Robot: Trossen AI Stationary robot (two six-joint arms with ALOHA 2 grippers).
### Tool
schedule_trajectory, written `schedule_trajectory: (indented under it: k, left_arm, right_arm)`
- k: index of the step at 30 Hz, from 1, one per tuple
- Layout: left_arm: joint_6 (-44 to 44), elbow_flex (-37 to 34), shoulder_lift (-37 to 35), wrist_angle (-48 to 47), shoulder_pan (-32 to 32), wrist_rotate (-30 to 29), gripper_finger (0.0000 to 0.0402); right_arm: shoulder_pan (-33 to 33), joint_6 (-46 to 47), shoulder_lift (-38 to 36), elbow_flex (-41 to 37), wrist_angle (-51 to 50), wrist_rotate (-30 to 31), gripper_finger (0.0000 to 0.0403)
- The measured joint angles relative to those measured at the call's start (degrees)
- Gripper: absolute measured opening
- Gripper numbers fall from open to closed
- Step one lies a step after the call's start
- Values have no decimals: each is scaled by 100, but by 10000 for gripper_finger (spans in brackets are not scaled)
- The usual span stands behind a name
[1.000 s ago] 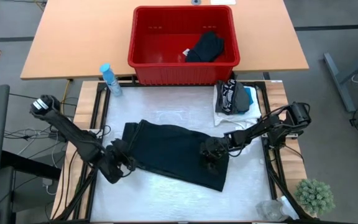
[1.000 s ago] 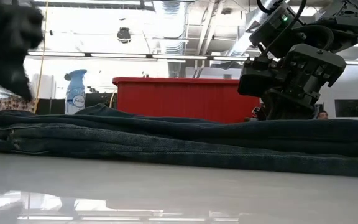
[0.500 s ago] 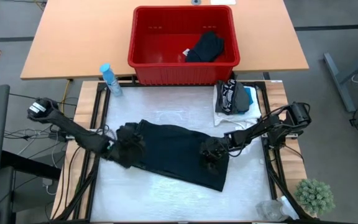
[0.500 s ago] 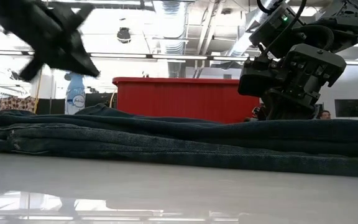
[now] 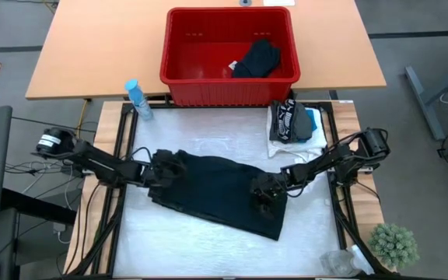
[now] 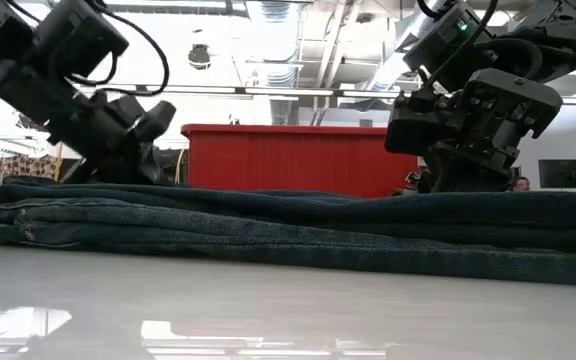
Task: Fold laundry
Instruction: Fold the blue pants
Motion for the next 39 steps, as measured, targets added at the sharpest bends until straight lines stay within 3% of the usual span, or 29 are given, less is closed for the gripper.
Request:
schedule_trajectory:
  k: [4, 9, 16, 21, 25, 31, 34, 39]
  left_arm:
    - [-80, 0, 598, 196, 89, 467, 0]
    - [-289, 0, 1258, 829, 106, 492, 0]
    - [30, 24, 1654, 1853, 456, 1419, 0]
    - [201, 286, 1733, 1798, 501, 1703, 0]
    - [114, 528, 1557, 1127, 622, 1962, 0]
    - [84, 811, 460, -913, 830, 890, 0]
    - [252, 911, 8, -1932, 1135, 836, 0]
    - [605, 943, -792, -2227, 1294, 899, 0]
  right_arm:
    - [10, 0, 0, 0, 1, 2, 18]
    - [16, 105, -4, -4, -35, -23, 18]
    - [23, 93, -10, -1, -182, -59, 18]
    - [27, 355, -20, 9, -344, -68, 18]
    - [27, 483, -20, 13, -391, -65, 18]
    - [21, 599, -26, 32, -574, -11, 18]
    - [13, 601, -35, 40, -761, -18, 18]
    - [12, 621, -37, 42, -802, -26, 18]
